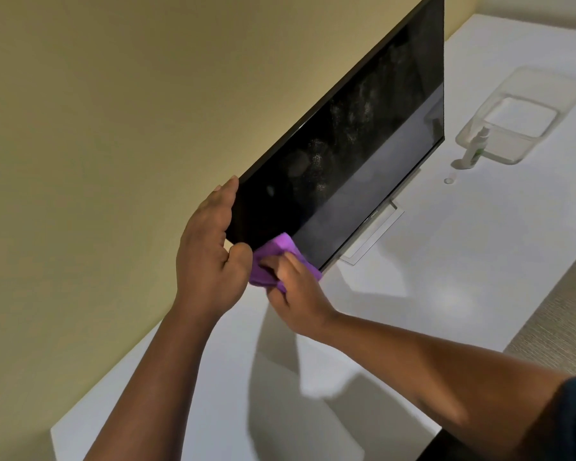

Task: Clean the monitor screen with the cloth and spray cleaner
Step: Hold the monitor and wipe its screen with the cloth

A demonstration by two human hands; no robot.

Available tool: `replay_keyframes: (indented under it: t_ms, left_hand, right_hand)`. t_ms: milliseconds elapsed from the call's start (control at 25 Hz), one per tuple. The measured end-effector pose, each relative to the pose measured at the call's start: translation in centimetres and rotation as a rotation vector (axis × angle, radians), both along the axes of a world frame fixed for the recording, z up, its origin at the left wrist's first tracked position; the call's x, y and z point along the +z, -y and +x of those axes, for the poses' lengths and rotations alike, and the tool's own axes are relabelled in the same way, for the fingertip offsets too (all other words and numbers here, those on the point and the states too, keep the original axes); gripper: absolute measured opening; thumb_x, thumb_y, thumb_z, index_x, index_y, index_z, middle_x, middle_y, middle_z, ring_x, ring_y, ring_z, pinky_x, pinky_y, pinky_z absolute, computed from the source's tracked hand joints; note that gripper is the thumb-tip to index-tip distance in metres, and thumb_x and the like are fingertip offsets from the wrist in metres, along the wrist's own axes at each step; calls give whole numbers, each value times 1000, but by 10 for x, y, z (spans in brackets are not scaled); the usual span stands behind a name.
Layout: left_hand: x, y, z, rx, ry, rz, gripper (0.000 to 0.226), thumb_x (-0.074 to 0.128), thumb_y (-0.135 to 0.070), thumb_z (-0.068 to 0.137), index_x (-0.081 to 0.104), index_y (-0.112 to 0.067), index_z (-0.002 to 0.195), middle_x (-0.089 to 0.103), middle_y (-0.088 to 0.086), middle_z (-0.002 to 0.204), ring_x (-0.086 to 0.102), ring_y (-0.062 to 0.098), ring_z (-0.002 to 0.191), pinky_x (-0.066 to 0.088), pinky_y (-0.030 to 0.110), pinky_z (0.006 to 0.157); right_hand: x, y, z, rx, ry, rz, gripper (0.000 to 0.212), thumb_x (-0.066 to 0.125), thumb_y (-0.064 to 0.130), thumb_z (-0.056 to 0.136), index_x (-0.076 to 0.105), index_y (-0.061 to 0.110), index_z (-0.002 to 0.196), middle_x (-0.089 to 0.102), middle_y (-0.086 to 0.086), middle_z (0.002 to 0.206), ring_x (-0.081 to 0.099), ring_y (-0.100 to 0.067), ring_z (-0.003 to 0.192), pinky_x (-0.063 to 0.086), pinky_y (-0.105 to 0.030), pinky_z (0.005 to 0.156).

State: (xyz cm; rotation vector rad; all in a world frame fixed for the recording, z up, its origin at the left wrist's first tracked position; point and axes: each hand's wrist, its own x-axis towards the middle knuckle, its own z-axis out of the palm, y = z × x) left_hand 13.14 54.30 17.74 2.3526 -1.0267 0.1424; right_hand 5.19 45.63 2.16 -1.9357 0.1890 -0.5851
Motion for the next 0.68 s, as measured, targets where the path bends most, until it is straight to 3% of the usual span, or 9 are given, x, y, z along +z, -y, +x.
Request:
replay_keyframes:
  t_ms: [160, 240, 360, 440, 520, 600, 680]
  left_hand:
    - [-3, 2, 2, -3, 58, 10, 82, 50, -4, 75, 41, -11, 156, 46, 4, 158, 40, 19, 146, 35, 36, 117]
    - [-4, 4, 3, 0, 92, 45, 82, 49, -5, 75, 39, -11, 157, 45, 6, 159, 41, 23, 146, 37, 41, 117]
    - [-3, 8, 1, -4, 115, 89, 85, 49, -7, 73, 38, -9, 157, 47, 12, 157, 44, 32, 143, 42, 53, 111]
    - [-2, 10, -1, -7, 146, 123, 86, 49, -7, 71, 38, -6, 156, 48, 17, 154, 47, 37, 139, 42, 57, 109]
    - [-3, 12, -2, 14, 201, 160, 85, 49, -9, 70, 40, -5, 155, 51, 17, 151, 49, 38, 137, 38, 57, 113]
    - [-4, 13, -3, 48, 234, 184, 85, 48, -11, 69, 41, -7, 154, 53, 15, 149, 49, 35, 135, 31, 54, 119]
    - [-4, 14, -2, 51, 236, 164, 84, 48, -10, 70, 42, -8, 154, 56, 14, 142, 50, 33, 127, 41, 51, 110]
  right_hand:
    - [-25, 18, -20, -231, -207, 339, 18, 51, -12, 88, 51, 4, 96, 53, -11, 92, 53, -28, 78, 50, -50, 65]
    - [-12, 20, -3, -317, -119, 380, 19, 51, -9, 89, 52, 7, 98, 53, -8, 93, 55, -24, 81, 53, -46, 68]
    - [8, 7, 12, -198, 32, 315, 29, 51, -1, 86, 52, 18, 108, 54, 2, 102, 55, -18, 91, 51, -32, 75]
    - [-4, -5, -1, -73, -45, 216, 32, 50, 2, 85, 48, 26, 106, 53, 5, 102, 53, -16, 89, 46, -25, 72]
    - [-30, -4, -21, -37, -158, 194, 31, 49, -5, 85, 44, 22, 97, 52, -1, 98, 49, -13, 81, 42, -19, 67]
    - [-50, 7, -33, -141, -278, 286, 25, 49, -12, 84, 42, 12, 89, 49, -11, 88, 46, -14, 71, 43, -29, 59]
    - [-57, 17, -29, -296, -319, 365, 21, 49, -14, 85, 43, 6, 88, 49, -13, 84, 49, -20, 67, 47, -41, 58]
